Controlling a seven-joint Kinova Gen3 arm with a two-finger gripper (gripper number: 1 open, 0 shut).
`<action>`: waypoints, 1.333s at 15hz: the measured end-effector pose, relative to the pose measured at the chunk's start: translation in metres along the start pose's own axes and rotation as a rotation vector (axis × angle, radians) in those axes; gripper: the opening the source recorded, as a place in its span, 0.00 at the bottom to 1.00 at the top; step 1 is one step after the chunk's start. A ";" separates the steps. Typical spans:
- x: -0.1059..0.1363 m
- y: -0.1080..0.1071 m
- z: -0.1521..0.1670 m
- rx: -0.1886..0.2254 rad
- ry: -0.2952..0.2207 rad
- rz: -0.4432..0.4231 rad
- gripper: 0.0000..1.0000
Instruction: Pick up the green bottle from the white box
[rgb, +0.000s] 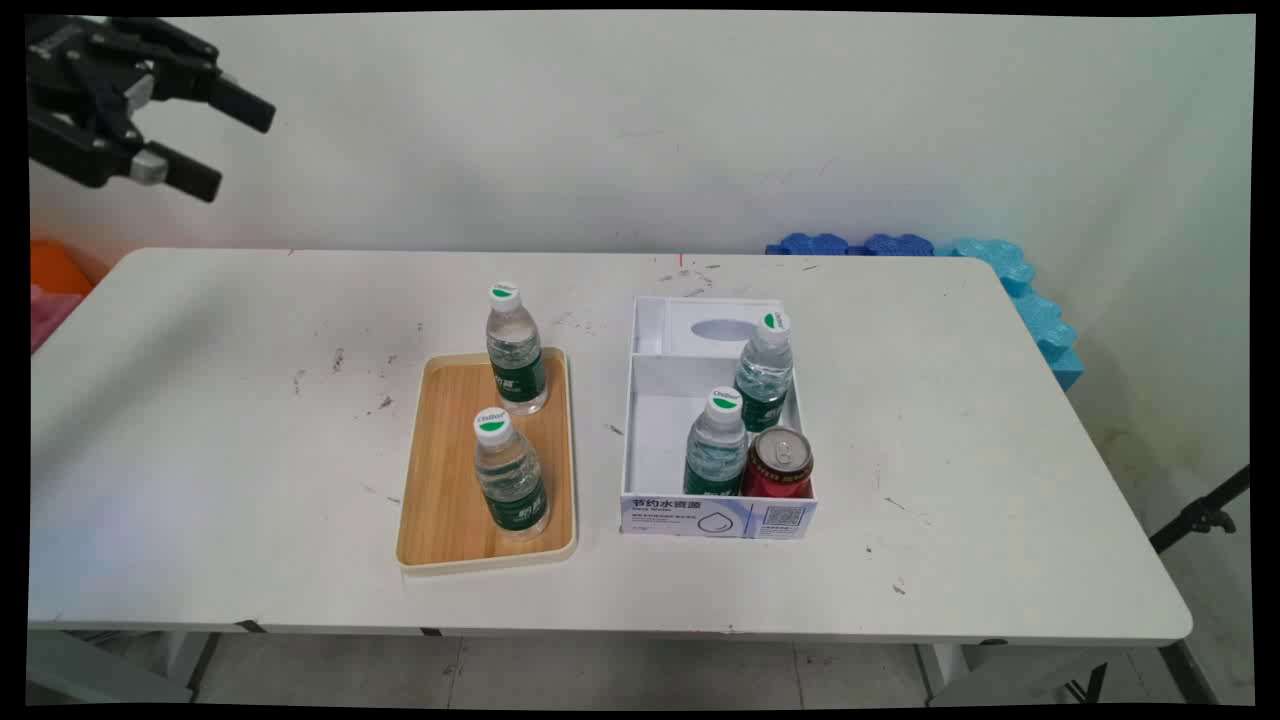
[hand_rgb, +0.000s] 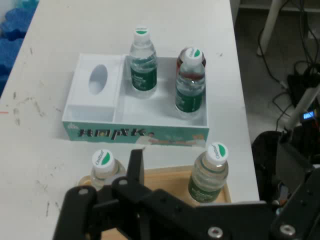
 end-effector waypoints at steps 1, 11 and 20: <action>0.003 -0.003 0.003 0.001 0.003 0.000 1.00; 0.041 -0.007 0.087 0.023 -0.001 -0.039 1.00; 0.069 0.014 0.218 0.038 -0.076 -0.063 1.00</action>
